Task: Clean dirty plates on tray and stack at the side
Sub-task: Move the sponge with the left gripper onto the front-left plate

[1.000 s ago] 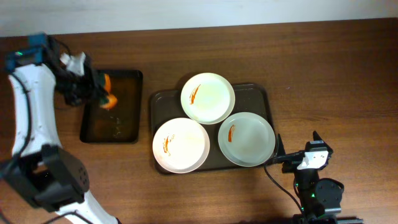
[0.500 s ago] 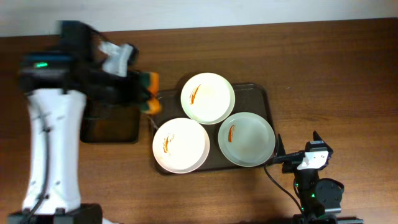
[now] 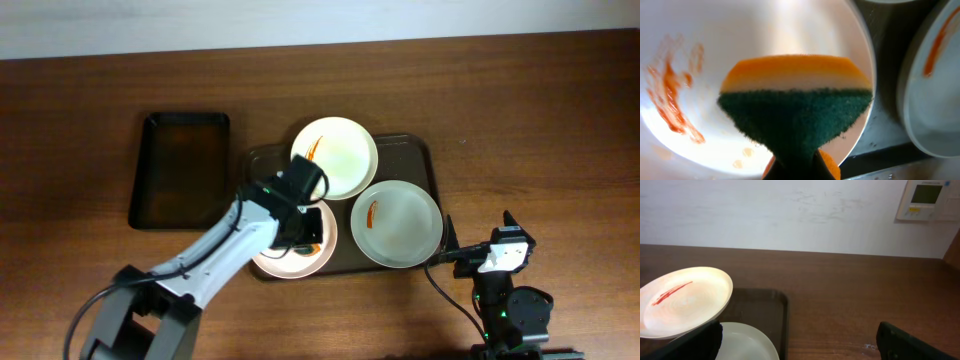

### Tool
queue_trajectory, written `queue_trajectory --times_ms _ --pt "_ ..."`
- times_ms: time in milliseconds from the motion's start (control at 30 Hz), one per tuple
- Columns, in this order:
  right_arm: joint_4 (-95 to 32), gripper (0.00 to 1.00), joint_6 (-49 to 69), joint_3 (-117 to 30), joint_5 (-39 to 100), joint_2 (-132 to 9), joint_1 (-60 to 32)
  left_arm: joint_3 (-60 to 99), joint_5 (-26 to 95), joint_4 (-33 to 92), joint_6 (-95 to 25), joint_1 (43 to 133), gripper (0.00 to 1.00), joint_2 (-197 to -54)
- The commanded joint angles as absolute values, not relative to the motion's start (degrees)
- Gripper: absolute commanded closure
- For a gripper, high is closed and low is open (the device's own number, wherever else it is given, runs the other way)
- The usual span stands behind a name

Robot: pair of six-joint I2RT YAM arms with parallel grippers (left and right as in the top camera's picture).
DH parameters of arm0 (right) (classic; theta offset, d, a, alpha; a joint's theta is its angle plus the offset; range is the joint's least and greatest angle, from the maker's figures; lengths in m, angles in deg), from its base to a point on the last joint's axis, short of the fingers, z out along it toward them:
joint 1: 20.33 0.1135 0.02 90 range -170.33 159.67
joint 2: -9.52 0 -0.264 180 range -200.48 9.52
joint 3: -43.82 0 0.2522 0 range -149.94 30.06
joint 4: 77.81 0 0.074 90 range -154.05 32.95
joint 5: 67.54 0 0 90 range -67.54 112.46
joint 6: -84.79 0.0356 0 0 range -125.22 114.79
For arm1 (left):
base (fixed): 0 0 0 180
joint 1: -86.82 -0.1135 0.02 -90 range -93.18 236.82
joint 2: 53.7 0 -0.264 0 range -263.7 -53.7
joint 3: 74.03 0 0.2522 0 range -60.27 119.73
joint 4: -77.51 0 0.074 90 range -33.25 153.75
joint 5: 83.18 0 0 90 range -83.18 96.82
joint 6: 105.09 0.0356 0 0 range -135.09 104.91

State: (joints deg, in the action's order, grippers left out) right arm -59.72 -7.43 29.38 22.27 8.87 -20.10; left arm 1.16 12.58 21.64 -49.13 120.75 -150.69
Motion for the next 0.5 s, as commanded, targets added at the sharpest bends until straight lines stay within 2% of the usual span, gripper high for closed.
queue_trajectory --times_ms 0,33,67,100,167,367,400,467 --pt "-59.4 0.02 -7.8 29.7 21.8 9.3 -20.4 -1.9 2.1 23.0 -55.8 122.7 1.00 -149.7" --pt "-59.4 0.02 -7.8 29.7 21.8 9.3 -20.4 -1.9 1.1 23.0 -55.8 122.7 0.96 -149.7" --pt "-59.4 0.01 -7.8 29.7 21.8 9.3 -20.4 -1.9 0.7 23.1 -55.8 122.7 0.83 -149.7" --pt "-59.4 0.02 -7.8 29.7 21.8 9.3 -20.4 -1.9 0.8 23.3 -55.8 122.7 0.46 -149.7" --pt "-59.4 0.02 -7.8 29.7 21.8 9.3 -20.4 -1.5 1.1 23.2 -54.5 122.6 0.38 -149.7" --pt "-59.4 0.02 -7.8 29.7 21.8 9.3 -20.4 17.9 2.9 7.8 -46.3 119.2 0.36 -141.5" --pt "-59.4 0.02 -7.8 29.7 21.8 9.3 -20.4 22.0 -0.1 4.1 -46.3 117.8 0.28 -139.0" --pt "-59.4 0.02 -7.8 29.7 21.8 9.3 -20.4 23.9 -0.7 0.8 -46.3 114.1 0.21 -135.0"
